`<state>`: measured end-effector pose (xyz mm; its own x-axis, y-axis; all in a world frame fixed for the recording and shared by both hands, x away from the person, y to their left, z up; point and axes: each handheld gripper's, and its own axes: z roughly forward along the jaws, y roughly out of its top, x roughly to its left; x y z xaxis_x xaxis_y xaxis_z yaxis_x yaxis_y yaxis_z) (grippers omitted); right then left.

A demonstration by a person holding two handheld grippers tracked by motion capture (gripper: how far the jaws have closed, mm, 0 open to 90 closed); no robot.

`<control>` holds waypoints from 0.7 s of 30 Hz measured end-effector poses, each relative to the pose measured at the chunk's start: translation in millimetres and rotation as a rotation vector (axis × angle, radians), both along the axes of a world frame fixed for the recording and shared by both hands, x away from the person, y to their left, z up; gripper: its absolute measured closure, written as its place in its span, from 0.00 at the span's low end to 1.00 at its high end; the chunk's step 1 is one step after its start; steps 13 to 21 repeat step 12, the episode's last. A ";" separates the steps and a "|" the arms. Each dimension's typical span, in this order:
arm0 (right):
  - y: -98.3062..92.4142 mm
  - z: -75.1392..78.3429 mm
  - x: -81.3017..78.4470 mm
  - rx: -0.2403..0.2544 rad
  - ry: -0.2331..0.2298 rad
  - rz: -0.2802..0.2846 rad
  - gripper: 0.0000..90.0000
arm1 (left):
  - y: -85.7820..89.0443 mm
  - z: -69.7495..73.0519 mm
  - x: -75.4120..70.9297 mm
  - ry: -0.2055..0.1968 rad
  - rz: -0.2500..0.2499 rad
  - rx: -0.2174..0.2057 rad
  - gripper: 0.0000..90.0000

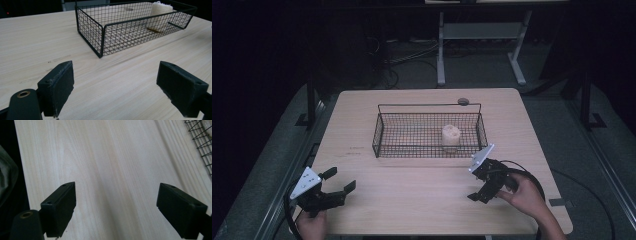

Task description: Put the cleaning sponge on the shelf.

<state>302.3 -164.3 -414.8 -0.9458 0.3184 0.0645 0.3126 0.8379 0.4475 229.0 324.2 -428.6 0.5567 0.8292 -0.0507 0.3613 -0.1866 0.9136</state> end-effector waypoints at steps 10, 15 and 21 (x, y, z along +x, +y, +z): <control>-4.8 -6.5 -9.0 0.017 -0.004 -0.002 0.17 | -0.4 0.1 0.1 0.000 0.000 -0.001 0.15; -5.6 -7.8 -11.7 0.023 -0.006 -0.008 0.17 | -0.4 -0.2 0.3 0.000 0.002 0.002 0.15; -5.6 -7.8 -11.7 0.023 -0.006 -0.008 0.17 | -0.4 -0.2 0.3 0.000 0.002 0.002 0.15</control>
